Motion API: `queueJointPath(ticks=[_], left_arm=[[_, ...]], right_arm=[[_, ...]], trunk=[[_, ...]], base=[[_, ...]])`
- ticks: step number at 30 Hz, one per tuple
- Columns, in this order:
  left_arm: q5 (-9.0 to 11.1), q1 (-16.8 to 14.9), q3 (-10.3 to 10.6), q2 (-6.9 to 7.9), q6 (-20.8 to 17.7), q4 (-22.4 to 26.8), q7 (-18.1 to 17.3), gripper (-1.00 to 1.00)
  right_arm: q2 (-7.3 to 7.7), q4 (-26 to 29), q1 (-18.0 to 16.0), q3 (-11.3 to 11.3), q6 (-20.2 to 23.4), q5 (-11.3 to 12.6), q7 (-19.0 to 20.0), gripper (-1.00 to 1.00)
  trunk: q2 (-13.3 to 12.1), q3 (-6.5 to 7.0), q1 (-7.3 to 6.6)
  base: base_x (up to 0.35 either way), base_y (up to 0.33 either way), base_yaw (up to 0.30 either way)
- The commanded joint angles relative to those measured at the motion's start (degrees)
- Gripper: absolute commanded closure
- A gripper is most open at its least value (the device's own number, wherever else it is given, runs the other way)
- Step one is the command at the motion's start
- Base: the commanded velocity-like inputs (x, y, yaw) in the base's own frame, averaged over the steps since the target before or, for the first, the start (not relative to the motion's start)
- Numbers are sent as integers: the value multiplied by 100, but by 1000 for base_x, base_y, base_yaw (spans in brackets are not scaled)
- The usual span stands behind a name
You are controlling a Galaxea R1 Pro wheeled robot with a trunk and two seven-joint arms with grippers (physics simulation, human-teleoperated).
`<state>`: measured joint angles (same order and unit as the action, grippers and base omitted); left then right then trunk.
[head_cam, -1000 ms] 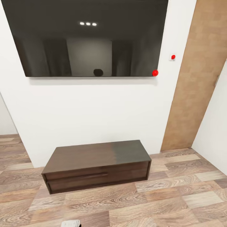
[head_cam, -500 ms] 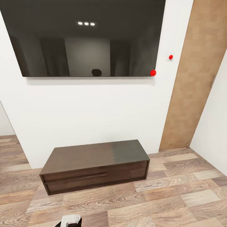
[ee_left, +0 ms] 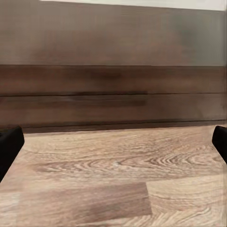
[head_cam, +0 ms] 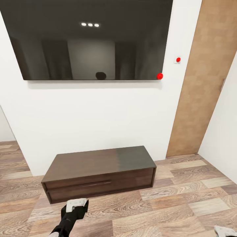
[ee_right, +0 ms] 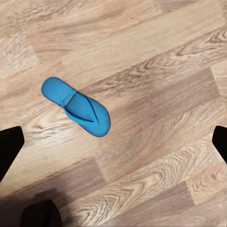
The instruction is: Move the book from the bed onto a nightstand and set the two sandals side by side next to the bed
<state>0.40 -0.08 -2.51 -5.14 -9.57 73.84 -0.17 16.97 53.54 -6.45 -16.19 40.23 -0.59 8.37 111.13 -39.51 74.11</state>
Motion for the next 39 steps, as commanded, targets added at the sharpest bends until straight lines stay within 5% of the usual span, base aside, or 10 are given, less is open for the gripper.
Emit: queueJointPath(ticks=[1,10,26,28,32,39], left_arm=[[7,-1,-6,-17,-119,94,-8,-100],[347,-1,-17,-24,-248,85,-27,-100],[530,-1,-15,-22,-245,-37,-27,-100],[531,-1,-12,-22,-242,-76,-27,-100],[532,-1,-5,-22,-235,-100,-27,-100],[530,-1,-6,-22,-235,-105,-29,-100]], right_arm=[[-1,36,-33,-9,106,-10,32,-100],[-1,48,-580,9,254,-28,13,-100],[18,7,-691,45,257,-53,34,-100],[17,-69,-691,309,253,-247,35,-100],[23,-305,-691,1252,215,-938,44,-100],[25,-404,-691,1628,192,-1268,49,-100]], trunk=[[3,-6,0],[3,-6,0],[3,-6,0],[3,-6,0],[3,-6,0],[3,-6,0]], base=[[0,0,0],[0,0,0],[0,0,0],[0,0,0],[0,0,0],[0,0,0]])
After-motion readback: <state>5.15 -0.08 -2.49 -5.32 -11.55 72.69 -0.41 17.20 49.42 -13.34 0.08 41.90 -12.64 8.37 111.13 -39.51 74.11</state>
